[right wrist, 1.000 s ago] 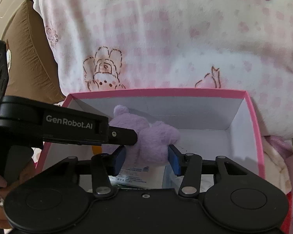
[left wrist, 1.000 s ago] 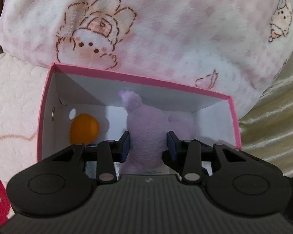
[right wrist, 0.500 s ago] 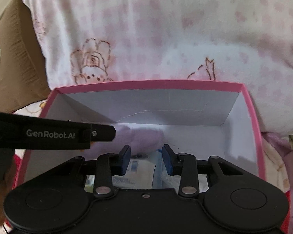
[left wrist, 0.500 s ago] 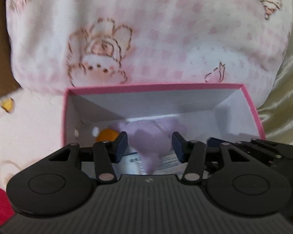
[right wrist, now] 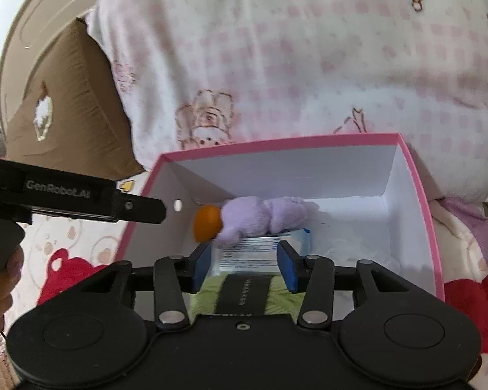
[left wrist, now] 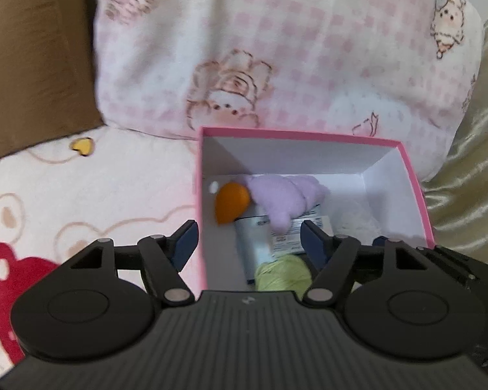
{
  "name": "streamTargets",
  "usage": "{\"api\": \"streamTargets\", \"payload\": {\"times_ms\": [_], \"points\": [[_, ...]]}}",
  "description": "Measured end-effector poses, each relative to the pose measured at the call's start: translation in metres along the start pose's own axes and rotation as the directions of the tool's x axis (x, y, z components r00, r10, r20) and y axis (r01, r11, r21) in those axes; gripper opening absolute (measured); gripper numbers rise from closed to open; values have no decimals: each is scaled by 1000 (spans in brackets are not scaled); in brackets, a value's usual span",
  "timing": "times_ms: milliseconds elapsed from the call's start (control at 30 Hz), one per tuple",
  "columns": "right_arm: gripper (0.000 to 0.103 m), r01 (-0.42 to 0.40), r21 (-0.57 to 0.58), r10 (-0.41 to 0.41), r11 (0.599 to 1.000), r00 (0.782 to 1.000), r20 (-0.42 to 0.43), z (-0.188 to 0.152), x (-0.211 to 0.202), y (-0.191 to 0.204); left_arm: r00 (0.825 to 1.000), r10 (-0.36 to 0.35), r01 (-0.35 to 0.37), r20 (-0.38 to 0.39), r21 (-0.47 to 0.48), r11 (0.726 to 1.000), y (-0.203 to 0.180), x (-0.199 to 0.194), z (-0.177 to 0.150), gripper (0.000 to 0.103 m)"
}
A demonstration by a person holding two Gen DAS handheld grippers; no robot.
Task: Organize objects
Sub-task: 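Open the left tool to release the plush toy into the box, then withdraw the open left tool up and back from the box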
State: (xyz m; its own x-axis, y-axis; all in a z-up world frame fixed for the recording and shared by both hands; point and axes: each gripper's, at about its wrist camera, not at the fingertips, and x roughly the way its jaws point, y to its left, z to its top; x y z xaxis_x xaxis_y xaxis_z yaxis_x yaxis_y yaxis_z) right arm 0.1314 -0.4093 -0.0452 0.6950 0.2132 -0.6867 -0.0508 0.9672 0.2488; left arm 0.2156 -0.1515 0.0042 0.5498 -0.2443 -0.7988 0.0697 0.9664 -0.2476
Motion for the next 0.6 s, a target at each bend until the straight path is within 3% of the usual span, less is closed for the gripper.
{"api": "streamTargets", "payload": {"times_ms": [367, 600], "points": [[61, 17, -59, -16, 998, 1000, 26, -10, -51, 40, 999, 18, -19, 34, 40, 999, 29, -71, -24, 75], [65, 13, -87, -9, 996, 999, 40, -14, -81, 68, 999, 35, -36, 30, 15, 999, 57, -101, -48, 76]]}}
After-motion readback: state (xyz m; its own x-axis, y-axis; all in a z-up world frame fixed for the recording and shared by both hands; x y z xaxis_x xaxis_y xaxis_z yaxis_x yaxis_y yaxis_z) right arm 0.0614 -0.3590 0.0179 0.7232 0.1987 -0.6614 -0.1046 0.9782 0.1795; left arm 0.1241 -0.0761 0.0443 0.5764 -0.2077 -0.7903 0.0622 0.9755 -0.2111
